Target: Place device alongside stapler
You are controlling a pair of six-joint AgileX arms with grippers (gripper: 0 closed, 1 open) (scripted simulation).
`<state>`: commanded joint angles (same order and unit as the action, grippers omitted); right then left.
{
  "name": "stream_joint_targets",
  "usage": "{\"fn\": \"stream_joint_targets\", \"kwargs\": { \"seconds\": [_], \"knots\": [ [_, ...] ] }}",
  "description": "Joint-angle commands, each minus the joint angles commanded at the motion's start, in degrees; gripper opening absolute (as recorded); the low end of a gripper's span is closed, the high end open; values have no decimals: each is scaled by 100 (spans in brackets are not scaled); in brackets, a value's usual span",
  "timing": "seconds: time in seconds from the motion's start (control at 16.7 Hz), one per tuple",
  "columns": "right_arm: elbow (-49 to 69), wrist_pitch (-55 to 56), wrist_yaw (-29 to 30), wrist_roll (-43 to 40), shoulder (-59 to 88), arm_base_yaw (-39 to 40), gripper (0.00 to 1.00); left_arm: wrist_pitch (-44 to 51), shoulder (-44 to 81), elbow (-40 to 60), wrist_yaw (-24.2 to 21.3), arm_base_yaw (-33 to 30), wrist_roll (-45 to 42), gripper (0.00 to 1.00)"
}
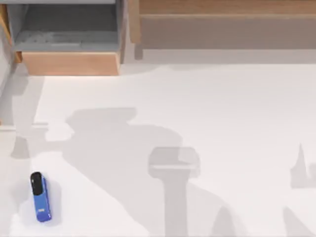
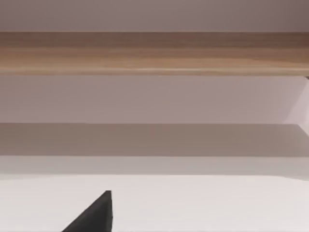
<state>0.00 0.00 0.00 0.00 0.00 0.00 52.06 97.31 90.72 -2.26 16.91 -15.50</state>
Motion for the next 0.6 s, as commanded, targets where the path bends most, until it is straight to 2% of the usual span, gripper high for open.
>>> {"fn": "stream_joint_targets", "kwargs": {
  "seconds": [0.36, 0.6],
  "knots": [
    [0, 0, 0, 0, 0, 0, 100, 1493, 3031, 2870, -38, 277, -515, 100],
    [0, 0, 0, 0, 0, 0, 100, 2159, 4484, 4293, -47, 300, -767, 100]
  ]
}}
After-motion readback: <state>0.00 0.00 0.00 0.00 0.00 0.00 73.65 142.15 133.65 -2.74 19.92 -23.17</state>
